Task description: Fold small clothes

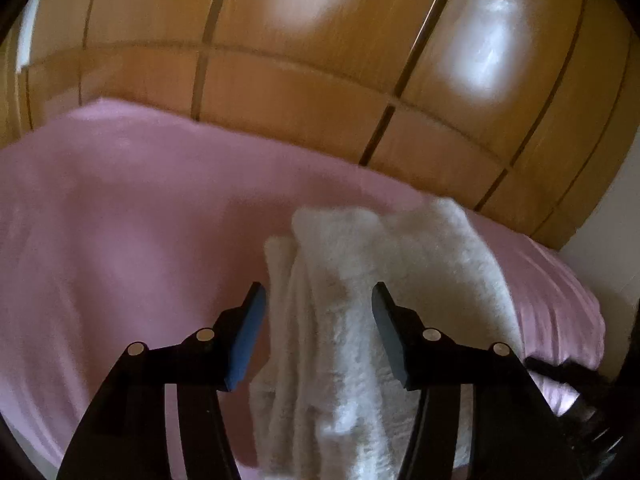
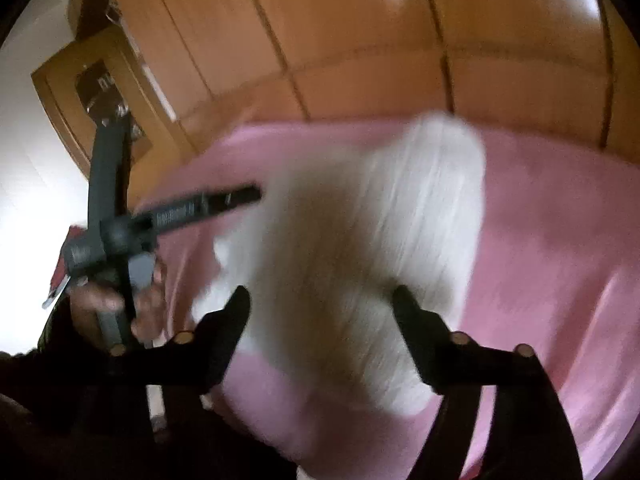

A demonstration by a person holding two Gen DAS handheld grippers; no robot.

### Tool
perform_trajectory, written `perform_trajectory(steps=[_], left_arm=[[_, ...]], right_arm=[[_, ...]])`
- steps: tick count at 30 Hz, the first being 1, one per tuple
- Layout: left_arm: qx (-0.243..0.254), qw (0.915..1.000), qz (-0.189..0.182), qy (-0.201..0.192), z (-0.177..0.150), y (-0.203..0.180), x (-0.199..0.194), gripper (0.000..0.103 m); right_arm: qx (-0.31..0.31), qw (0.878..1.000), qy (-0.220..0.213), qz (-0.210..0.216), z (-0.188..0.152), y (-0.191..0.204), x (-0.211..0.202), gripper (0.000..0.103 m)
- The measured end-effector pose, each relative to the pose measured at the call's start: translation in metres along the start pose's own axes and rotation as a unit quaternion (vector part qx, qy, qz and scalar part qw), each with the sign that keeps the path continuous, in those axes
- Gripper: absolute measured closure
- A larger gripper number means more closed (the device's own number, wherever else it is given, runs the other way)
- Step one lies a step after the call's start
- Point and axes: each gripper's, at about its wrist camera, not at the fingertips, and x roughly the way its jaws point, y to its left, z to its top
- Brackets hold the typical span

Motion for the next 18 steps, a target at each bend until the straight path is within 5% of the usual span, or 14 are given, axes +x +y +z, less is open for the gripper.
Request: perform_trajectory(steps=[3,7,10,18], left_arm=[[0.006,1.0000,-0.004,-0.005,0.002,-0.008,-0.004,0.049],[0.017,0.9998,-0.003,-0.002,-0.006,-0.023,0.003,0.035],[0.030,0.9995,-0.005,0.002,-0.012,-0.027,0.010,0.035],[0.062,0.9975,0.033,0.009,-0.022,-0.031,0.029,0.035]], right_arm=[[0.027,0.999,-0.022,-0.026,0.023,-0.020,0.000,0.026],[0.048,0.997,-0.010,-0.058,0.047,-0.036,0.026,0.056],[0.036,0.996,-0.001,-0.081,0.059,-0.042,0.041,0.071],[0.046,0.992,-0.001,-0.121,0.048,-0.042,0.068,0.070]])
